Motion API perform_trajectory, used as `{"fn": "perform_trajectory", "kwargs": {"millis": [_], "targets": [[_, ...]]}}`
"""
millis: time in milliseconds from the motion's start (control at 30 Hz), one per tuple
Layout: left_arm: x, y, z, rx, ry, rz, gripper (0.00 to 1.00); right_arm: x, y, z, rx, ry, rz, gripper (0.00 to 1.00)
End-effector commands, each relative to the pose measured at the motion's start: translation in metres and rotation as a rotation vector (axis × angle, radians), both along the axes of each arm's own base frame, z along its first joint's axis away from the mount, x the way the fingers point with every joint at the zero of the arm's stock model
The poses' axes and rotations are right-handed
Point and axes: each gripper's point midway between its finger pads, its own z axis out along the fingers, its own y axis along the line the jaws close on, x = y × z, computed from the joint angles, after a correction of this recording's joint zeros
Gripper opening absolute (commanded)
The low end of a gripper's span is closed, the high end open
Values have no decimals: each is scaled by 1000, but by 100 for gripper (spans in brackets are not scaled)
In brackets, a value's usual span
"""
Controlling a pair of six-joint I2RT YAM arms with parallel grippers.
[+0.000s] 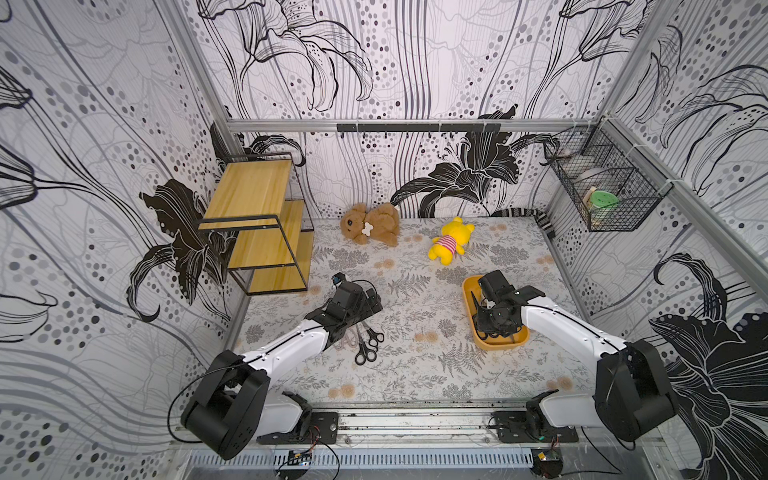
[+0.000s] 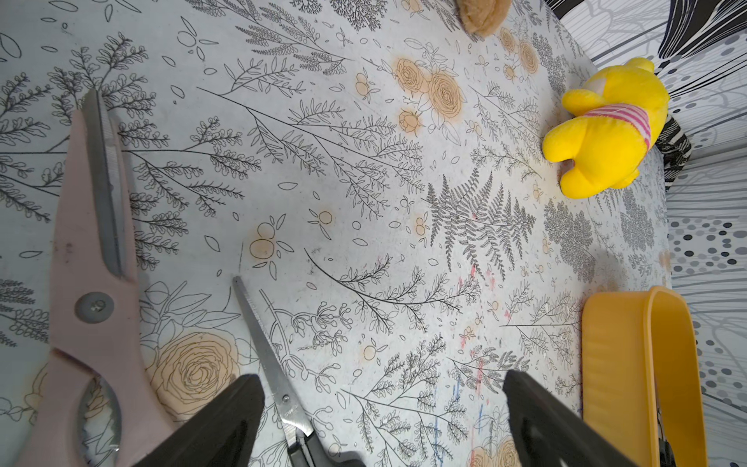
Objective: Put the scissors into the storage box
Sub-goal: Place the scissors in the storage box, then pick up the scissors from the center of the board.
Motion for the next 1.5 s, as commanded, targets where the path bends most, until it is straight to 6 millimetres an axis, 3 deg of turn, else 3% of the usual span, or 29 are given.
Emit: {"fn": "perform_trajectory", "kwargs": {"millis": [0,233,367,533,733,833,933,1100,1200,1367,1467], "targets": [[5,-2,6,-4,-19,-6,97,1,0,-9,7,10,-17,5],[5,-1,10,-4,-27,2,97,2,-6,-3,-22,-4,-32,24],[5,0,11,-14,-30,11,97,9,-11,15,-50,-45,-39,38],[6,1,11,-16,-31,23,97,23,-2,42,-5,-111,-39,42],[5,7,12,-15,-37,46,97,41,51,76,129,-233,47,43],[3,14,10,-17,-34,73,97,43,100,88,191,-275,155,43],[0,26,3,-32,-14,113,97,40,147,87,202,-276,268,42],[-9,52,-9,-93,16,213,97,32,211,69,161,-240,427,37],[-13,66,-12,-116,16,269,97,23,247,45,150,-186,502,33],[-20,84,-18,-122,16,337,97,3,293,20,152,-93,543,27],[-24,94,-24,-122,25,372,97,-10,312,8,154,-58,537,26]]}}
